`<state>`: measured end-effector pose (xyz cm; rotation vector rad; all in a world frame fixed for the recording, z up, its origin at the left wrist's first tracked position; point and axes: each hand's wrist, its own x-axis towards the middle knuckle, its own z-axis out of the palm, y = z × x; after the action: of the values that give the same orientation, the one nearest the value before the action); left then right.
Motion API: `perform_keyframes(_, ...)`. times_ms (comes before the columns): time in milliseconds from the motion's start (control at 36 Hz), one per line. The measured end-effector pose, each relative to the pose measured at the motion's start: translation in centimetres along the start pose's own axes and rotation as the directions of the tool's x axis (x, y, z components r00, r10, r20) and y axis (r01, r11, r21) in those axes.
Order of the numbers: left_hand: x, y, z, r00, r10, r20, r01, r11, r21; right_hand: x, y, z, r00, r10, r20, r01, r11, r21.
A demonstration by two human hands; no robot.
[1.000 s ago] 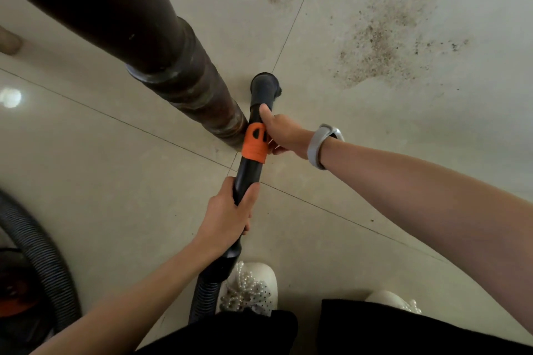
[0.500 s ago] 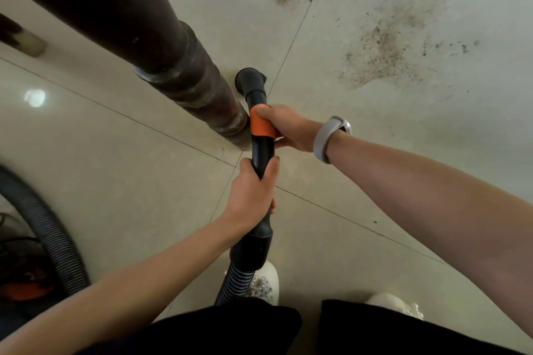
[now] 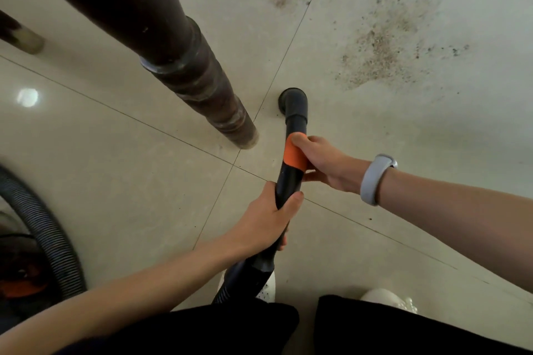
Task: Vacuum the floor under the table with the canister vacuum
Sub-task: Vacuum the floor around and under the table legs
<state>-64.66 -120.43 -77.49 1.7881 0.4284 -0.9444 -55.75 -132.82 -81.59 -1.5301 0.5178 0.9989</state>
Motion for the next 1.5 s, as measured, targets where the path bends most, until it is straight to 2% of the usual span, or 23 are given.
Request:
perform_keyframes(139,-0.7,-2.2,-1.3,0.999,0.012,0.048,-0.017,0.994,0.111,-0.6,1.3,1.2,0.997,0.079,0.014,-0.079,0.997,-0.007)
perform_keyframes(222,-0.7,-3.8,-2.8,1.000,0.023,0.012,-0.025,0.985,0.171,-0.5,1.1,2.6,0.993,0.101,0.060,-0.099,0.995,-0.029)
perform_keyframes(389,-1.3,-6.5,-3.7,0.997,0.034,-0.062,-0.027,0.993,0.111,-0.2,0.8,5.5,0.993,0.069,0.091,-0.062,0.995,-0.080)
perform_keyframes(528,-0.8,-7.1,-3.2,0.995,0.059,-0.079,-0.047,0.988,0.147,-0.1,1.0,5.3,0.994,0.051,0.092,-0.042,0.994,-0.102)
perform_keyframes(694,1.9,-4.0,-3.2,0.990,0.137,0.017,-0.137,0.972,0.190,0.6,0.1,2.9,0.996,0.047,-0.082,-0.046,0.999,0.010)
perform_keyframes(861,5.0,0.4,-1.9,0.970,0.170,0.172,-0.209,0.946,0.247,0.9,0.2,-1.5,0.951,0.084,-0.296,-0.031,0.983,0.180)
perform_keyframes(972,6.7,2.2,-0.4,0.956,0.162,0.244,-0.235,0.923,0.306,0.4,0.6,-4.0,0.914,0.128,-0.385,-0.022,0.963,0.267)
perform_keyframes(1111,8.3,3.9,1.0,0.941,0.172,0.290,-0.266,0.909,0.321,0.3,0.7,-6.4,0.879,0.131,-0.458,0.006,0.958,0.286)
perform_keyframes(1278,9.4,5.1,0.3,0.963,0.229,0.145,-0.268,0.880,0.393,1.6,-1.6,-6.5,0.912,0.108,-0.396,0.051,0.928,0.370)
perform_keyframes(1500,7.9,1.2,-1.9,0.961,0.238,-0.142,-0.176,0.920,0.350,3.6,-3.8,-1.6,0.975,0.055,-0.214,0.033,0.922,0.386)
